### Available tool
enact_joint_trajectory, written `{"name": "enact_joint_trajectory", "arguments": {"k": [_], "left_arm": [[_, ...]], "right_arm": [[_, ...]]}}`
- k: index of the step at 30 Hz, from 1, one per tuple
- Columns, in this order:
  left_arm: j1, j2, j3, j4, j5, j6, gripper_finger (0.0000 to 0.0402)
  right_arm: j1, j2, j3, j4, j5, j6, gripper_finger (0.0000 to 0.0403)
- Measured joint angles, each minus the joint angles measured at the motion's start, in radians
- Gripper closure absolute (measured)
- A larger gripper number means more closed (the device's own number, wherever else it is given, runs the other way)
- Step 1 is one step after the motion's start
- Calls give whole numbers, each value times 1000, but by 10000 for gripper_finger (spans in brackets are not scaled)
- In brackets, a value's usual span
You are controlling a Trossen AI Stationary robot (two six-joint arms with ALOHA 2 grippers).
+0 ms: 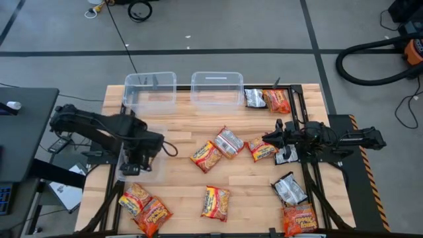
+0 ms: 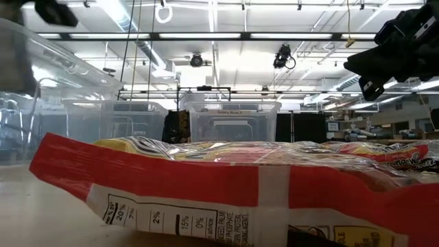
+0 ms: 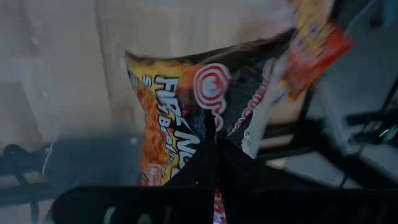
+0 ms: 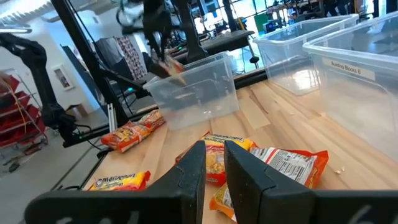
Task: Sort Maruchan noodles
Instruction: Put the middle left black noodle pack into the bottom transparent bin
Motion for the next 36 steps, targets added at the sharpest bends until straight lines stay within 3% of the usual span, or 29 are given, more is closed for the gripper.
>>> {"name": "enact_joint_trajectory", "arguments": {"k": [4,9,17,31,36], "left_arm": [[7,-2,-131,124,60,78,392],[7,-1,-288,267,206,94,392],[7,-1,-376,432,346,138,390],[55,-1,-491,447,371,147,388],[89,-1,-491,352,289,117,388]], "right_arm": [[0,0,0,0,0,11,338],[0,0,0,1,0,31,338],[3,0,0,1,0,38,338],[3,0,0,0,3,60,338],[-2,5,0,-23,80,105,338]]}}
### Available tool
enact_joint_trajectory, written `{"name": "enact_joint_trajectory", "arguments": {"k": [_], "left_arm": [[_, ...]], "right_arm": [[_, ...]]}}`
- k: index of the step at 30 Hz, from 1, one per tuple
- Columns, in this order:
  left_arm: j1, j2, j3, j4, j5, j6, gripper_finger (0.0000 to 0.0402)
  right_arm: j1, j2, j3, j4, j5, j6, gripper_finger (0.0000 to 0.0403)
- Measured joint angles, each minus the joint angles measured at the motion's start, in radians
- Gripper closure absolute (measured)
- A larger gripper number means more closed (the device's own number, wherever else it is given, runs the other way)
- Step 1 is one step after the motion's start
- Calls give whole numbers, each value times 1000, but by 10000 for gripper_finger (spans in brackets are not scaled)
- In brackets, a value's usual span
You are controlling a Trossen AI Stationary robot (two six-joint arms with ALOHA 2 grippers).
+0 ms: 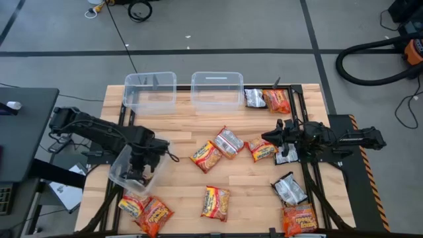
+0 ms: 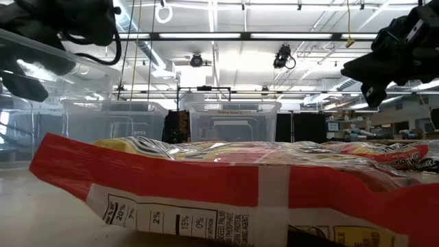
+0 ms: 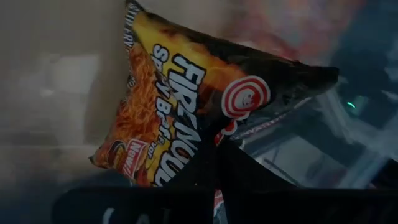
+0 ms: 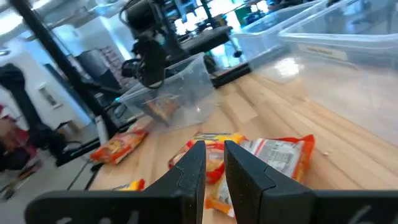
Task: Sort Maruchan noodles
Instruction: Put the middle left black noodle pack into the bottom transparent bin
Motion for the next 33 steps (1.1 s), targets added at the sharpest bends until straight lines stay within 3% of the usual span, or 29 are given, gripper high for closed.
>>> {"name": "enact_joint_trajectory", "arguments": {"k": [3,8,15,19,25,33], "left_arm": [[48,0,0,-33,-65,-51,388],[146,0,2,-46,-84,-22,388],[220,0,0,-169,-53,176,388],[210,0,0,-173,32,216,388],[151,0,0,-172,39,222,382],[84,1,0,-166,15,157,328]], "right_arm": [[-10,19,5,-13,6,0,335],[-11,50,6,-13,14,0,330],[-11,67,6,-13,20,0,330],[-11,67,6,-13,20,-7,330],[-11,73,7,-13,26,-47,330],[-11,106,26,-17,25,-48,330]]}}
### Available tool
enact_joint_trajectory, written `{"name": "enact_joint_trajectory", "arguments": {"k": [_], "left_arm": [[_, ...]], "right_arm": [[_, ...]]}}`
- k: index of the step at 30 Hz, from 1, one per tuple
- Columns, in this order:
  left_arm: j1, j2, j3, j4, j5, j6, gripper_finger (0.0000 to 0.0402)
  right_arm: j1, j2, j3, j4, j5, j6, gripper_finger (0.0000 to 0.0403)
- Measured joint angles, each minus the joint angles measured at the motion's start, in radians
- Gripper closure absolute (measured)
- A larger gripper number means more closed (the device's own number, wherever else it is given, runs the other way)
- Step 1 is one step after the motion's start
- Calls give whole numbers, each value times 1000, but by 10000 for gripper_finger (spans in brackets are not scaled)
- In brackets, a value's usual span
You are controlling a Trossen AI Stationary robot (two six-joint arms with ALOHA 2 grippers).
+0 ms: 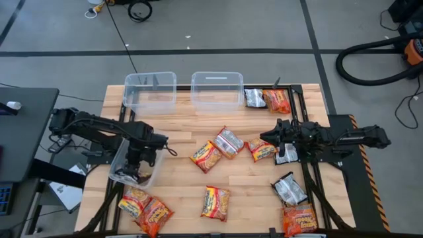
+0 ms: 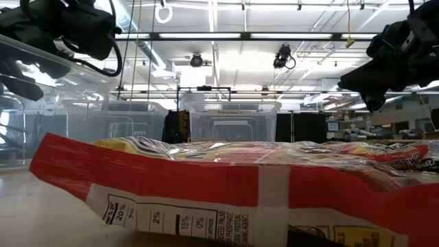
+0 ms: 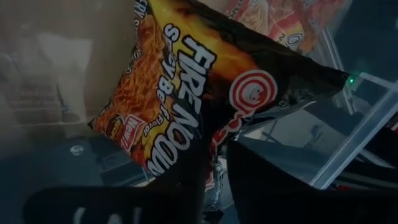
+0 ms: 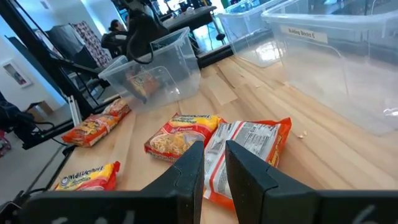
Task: Sort Maruchan noodles
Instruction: Put the middle left black noodle pack into the bottom transparent bin, then put the middle right black noodle pack into the bottom transparent bin
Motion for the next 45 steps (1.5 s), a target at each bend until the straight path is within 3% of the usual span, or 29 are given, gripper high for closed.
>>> {"name": "enact_joint_trajectory", "arguments": {"k": [10,17,22,25,29,33,36,41,45], "left_arm": [[-6,0,75,-17,-2,-91,268],[-5,0,214,-80,-66,-143,258],[-5,0,296,-96,-92,-292,257],[-5,0,362,-80,-129,-435,257],[-14,0,454,24,-213,-602,257],[-38,0,498,239,-392,-720,257],[-65,0,492,435,-535,-745,257],[-100,0,430,720,-697,-764,257],[-132,0,406,837,-789,-741,257]], "right_arm": [[5,175,180,23,-36,-81,330],[25,325,193,317,-114,43,330],[23,379,201,361,-82,-10,330],[66,429,292,210,-79,-38,330],[163,541,506,-145,-35,-193,330],[270,660,680,-494,-31,-246,329],[373,730,731,-687,-64,-235,324],[525,826,738,-905,-59,-63,300],[538,910,738,-1089,-42,156,268]]}}
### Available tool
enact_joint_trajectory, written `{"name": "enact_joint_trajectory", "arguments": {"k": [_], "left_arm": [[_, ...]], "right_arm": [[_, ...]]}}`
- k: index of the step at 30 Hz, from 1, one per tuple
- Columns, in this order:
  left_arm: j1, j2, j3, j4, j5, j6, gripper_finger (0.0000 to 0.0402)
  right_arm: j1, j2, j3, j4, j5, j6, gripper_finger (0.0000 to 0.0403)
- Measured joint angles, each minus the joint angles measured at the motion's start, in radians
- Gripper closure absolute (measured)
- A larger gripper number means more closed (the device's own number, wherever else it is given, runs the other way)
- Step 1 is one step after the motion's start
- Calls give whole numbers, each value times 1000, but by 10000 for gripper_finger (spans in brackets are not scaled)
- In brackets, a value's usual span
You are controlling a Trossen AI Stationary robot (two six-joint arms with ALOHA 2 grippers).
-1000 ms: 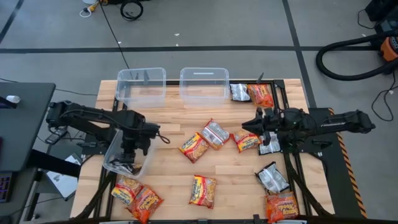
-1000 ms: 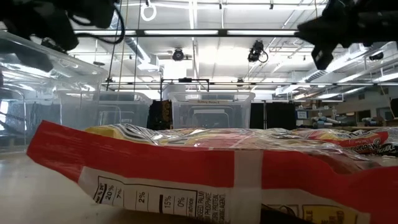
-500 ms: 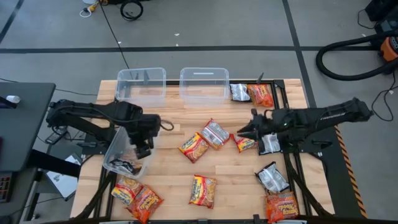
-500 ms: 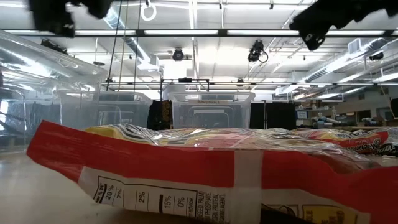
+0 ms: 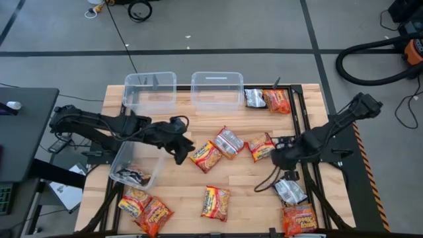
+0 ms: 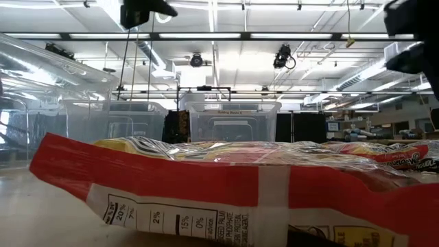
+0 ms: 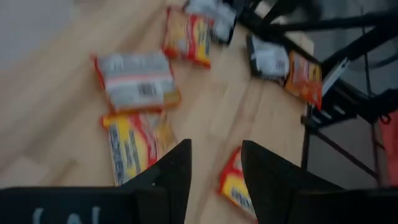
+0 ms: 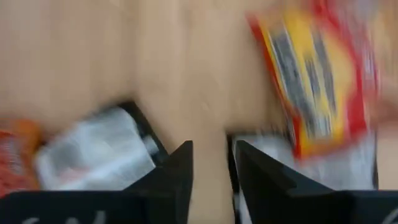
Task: Sort Maruchan noodles
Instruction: Put the middle right black noodle pack into the bottom transparent bin
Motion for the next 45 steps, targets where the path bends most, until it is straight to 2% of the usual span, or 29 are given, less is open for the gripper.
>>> {"name": "enact_joint_trajectory", "arguments": {"k": [3,6,13,19,22,24,28,32,35,39,45], "left_arm": [[-28,0,0,18,-75,42,257],[-48,0,0,16,-104,62,257],[-123,-41,-1,12,-131,57,257],[-129,-97,-1,9,-153,67,257],[-114,-119,-1,8,-153,67,257],[-113,-125,-1,21,-157,67,257],[-121,-134,-1,52,-167,107,257],[-122,-133,0,71,-185,156,257],[-121,-133,0,77,-213,167,257],[-123,-132,0,81,-222,168,257],[-167,-132,0,148,-266,169,257]], "right_arm": [[-31,71,0,-94,50,127,234],[-80,139,-15,-128,86,209,209],[-182,268,-89,-90,37,246,205],[-225,333,-113,109,-70,230,206],[-220,350,-75,262,-165,227,206],[-203,350,-25,324,-185,221,207],[-152,336,92,393,-169,71,207],[-102,333,164,378,-116,-124,207],[-62,333,151,375,-93,-308,207],[16,333,106,351,-116,-510,207],[127,333,40,347,0,-555,207]]}}
